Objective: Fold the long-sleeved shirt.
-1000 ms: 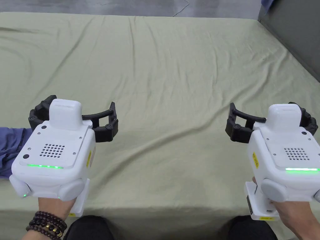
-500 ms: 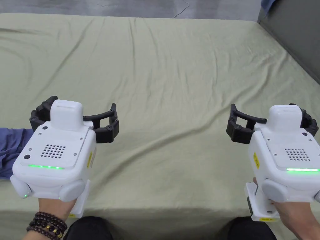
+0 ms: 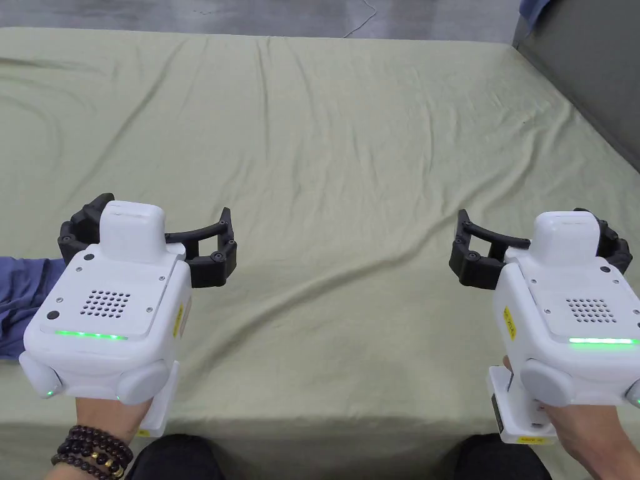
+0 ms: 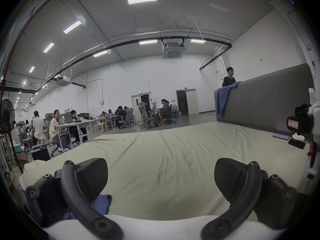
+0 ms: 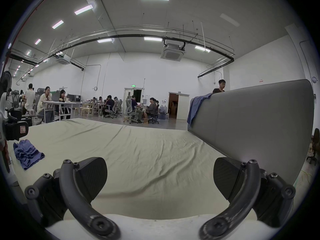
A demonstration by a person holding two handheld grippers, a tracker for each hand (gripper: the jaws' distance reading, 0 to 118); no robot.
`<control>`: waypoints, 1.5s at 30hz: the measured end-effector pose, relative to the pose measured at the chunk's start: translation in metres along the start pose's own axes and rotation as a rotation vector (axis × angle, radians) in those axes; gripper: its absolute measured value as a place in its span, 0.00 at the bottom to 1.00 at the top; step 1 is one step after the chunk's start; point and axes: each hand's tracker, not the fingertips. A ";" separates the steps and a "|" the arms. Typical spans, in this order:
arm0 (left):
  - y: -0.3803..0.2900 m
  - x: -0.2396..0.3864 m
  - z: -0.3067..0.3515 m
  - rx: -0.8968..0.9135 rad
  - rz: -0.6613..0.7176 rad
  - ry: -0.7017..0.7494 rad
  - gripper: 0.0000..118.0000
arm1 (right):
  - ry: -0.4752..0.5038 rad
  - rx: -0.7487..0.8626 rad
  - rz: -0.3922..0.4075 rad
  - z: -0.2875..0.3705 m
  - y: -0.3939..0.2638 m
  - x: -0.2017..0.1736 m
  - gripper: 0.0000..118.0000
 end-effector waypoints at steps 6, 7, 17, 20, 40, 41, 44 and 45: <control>0.000 0.001 0.000 0.001 -0.001 -0.001 1.00 | -0.001 -0.007 0.003 -0.001 0.000 0.001 1.00; 0.000 0.000 0.000 0.001 0.000 -0.001 1.00 | 0.000 -0.010 0.001 -0.001 0.000 0.001 1.00; 0.000 0.001 0.000 -0.001 -0.005 0.000 1.00 | 0.004 -0.006 -0.008 -0.001 0.000 0.002 1.00; 0.000 0.001 0.000 -0.001 -0.007 0.000 1.00 | 0.010 -0.002 -0.009 0.000 0.000 0.002 1.00; -0.001 0.001 -0.001 -0.017 -0.024 -0.003 1.00 | -0.055 -0.432 -0.070 -0.020 0.021 -0.024 1.00; -0.001 0.001 -0.001 -0.018 -0.023 -0.003 1.00 | -0.083 -0.424 -0.072 -0.021 0.022 -0.026 1.00; -0.001 0.000 -0.001 -0.018 -0.022 -0.003 1.00 | -0.119 -0.421 -0.082 -0.021 0.025 -0.026 1.00; -0.001 0.001 -0.001 -0.016 -0.023 -0.001 1.00 | -0.120 -0.430 -0.087 -0.023 0.027 -0.024 1.00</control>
